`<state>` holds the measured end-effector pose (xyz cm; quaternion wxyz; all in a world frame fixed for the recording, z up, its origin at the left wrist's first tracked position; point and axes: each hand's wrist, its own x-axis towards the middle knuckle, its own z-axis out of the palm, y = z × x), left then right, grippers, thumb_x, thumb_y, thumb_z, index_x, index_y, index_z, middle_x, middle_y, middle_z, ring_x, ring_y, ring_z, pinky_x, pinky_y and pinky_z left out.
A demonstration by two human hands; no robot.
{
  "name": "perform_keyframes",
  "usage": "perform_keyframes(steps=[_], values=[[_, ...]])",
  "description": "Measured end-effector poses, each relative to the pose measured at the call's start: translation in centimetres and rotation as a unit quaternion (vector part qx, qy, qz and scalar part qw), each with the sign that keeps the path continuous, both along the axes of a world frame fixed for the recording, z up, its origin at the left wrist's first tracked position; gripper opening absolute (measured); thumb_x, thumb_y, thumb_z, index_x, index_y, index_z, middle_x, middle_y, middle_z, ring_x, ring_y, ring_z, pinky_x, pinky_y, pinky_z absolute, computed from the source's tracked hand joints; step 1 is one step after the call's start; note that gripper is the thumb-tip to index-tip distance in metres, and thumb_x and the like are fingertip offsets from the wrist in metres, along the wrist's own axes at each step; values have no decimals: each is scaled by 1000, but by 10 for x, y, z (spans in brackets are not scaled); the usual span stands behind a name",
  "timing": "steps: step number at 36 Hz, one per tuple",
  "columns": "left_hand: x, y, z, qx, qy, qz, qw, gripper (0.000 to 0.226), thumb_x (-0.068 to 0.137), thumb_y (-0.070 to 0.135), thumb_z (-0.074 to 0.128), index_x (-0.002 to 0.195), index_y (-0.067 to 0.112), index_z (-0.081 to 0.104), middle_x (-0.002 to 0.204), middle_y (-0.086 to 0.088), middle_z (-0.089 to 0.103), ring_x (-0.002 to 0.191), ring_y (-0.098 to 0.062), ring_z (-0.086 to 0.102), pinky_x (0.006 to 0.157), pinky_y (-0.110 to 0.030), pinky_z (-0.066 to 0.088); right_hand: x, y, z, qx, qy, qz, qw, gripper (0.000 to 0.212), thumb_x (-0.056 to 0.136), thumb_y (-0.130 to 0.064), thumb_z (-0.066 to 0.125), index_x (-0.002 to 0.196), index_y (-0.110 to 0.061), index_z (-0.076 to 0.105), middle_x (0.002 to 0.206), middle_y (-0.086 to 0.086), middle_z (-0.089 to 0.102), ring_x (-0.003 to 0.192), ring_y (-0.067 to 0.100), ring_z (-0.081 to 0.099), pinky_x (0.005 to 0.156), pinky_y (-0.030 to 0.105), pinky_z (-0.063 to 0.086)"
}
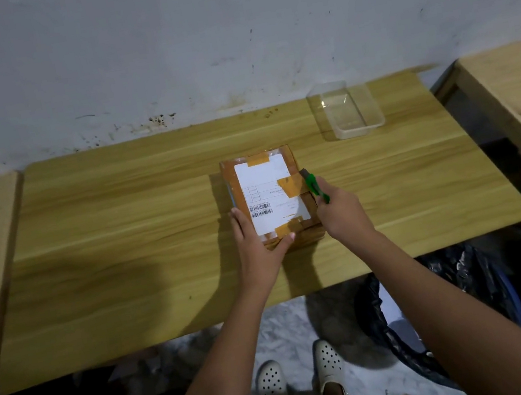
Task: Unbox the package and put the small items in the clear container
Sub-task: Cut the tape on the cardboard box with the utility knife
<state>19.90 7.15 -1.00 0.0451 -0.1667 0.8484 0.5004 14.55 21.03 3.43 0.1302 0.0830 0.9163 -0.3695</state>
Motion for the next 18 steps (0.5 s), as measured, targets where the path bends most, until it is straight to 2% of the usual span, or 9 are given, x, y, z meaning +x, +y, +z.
perform_keyframes(steps=[3, 5, 13, 15, 18], values=[[0, -1, 0, -3, 4, 12, 1000, 117, 71, 44, 75, 147, 16, -9, 158, -4, -7, 145, -19, 3, 113, -31, 18, -1, -1, 2, 26, -9, 16, 999, 50, 95, -13, 35, 143, -26, 30, 92, 20, 63, 77, 37, 60, 58, 40, 46], [-1, -4, -1, -8, 4, 12, 1000, 120, 67, 46, 77, 148, 17, -7, 158, -4, -4, 145, -20, 5, 113, -34, 19, -3, 0, 3, 44, -16, 26, 999, 51, 94, -13, 35, 144, -26, 28, 91, 20, 62, 76, 36, 59, 58, 38, 44], [-2, -4, -6, 12, -4, -7, 1000, 120, 71, 48, 73, 145, 21, -17, 158, -4, -11, 146, -21, 0, 115, -38, 17, -7, -3, 13, 87, -18, 62, 994, 53, 92, -9, 34, 143, -22, 30, 83, 14, 56, 79, 34, 57, 63, 41, 47], [-1, -3, -6, 14, -3, -1, 1000, 119, 71, 47, 73, 145, 21, -17, 158, -4, -11, 146, -21, -1, 115, -37, 16, -7, -3, 14, 100, -20, 65, 993, 54, 91, -10, 35, 144, -21, 29, 87, 16, 57, 83, 35, 56, 66, 41, 48], [-1, -2, -7, 17, -3, 6, 1000, 119, 72, 46, 73, 146, 20, -17, 158, -4, -11, 146, -20, -1, 114, -34, 15, -5, -5, 15, 118, -34, 76, 990, 57, 91, -8, 36, 146, -18, 24, 105, 19, 61, 94, 36, 57, 68, 39, 45]])
